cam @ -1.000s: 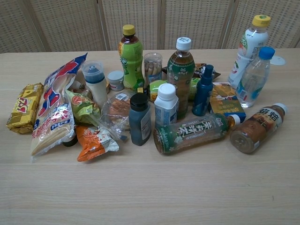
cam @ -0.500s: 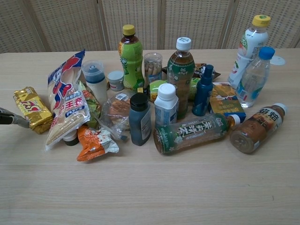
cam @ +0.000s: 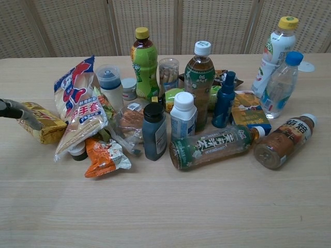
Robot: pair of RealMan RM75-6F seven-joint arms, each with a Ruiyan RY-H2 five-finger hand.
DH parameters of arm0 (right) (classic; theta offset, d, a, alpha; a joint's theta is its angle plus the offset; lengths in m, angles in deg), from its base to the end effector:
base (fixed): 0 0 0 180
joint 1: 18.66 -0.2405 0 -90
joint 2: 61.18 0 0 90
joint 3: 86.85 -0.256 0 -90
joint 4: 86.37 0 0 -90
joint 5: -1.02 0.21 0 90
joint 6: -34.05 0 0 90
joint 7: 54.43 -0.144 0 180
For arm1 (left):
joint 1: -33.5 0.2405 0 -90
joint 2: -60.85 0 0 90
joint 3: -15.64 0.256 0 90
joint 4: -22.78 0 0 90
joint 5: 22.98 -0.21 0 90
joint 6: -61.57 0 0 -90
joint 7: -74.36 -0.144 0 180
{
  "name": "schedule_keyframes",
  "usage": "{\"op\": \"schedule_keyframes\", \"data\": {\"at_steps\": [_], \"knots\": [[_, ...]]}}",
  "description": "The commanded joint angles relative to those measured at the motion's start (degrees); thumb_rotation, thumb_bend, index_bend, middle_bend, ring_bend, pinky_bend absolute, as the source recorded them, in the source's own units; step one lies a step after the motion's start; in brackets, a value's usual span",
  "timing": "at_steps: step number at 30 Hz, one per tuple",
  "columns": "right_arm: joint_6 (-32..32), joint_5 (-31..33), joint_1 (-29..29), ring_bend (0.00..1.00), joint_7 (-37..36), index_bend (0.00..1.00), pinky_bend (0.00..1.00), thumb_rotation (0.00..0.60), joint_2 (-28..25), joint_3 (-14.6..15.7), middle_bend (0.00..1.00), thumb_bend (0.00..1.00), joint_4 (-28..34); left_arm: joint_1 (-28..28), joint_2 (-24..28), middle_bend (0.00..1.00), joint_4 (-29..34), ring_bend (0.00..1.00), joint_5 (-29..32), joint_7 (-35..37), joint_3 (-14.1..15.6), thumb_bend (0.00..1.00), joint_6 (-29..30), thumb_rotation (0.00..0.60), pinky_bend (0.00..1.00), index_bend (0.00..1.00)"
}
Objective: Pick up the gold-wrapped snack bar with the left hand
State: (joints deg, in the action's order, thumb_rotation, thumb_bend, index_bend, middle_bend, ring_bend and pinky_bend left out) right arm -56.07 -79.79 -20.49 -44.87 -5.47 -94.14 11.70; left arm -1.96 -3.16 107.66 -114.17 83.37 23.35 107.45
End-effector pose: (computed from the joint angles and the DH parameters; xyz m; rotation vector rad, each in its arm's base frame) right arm -0.3081 -0.1777 0.2231 1.2599 -0.6913 0.7636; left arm -0.2851 0.2779 0.0760 -2.1499 -1.0206 -0.4967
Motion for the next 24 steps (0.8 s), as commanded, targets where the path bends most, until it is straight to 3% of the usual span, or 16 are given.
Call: {"op": "schedule_keyframes", "data": {"at_steps": [1,9,24], "knots": [[0.28,-0.08,-0.23,0.0,0.2,0.0,0.0,0.486,0.18,-0.05,0.0,0.02,0.04,1.95,2.87,0.0,-0.23,0.0,-2.7,4.94,0.73,0.33,5.29,0.6,0.0,0.0],[0.85,-0.47,-0.87,0.0,0.92,0.0,0.0,0.483,0.54,-0.23,0.0,0.03,0.33,2.38,4.25,0.0,-2.13,0.0,-4.1,7.62,1.45,0.33,7.07,0.6,0.0,0.0],[-0.11,0.08,-0.06,0.0,2.13,0.0,0.0,0.485,-0.46,-0.32,0.0,0.03,1.73,-2.58,-3.86,0.0,-13.37,0.0,-2.11,7.18,0.17,0.33,-2.24,0.6,0.0,0.0]]}}
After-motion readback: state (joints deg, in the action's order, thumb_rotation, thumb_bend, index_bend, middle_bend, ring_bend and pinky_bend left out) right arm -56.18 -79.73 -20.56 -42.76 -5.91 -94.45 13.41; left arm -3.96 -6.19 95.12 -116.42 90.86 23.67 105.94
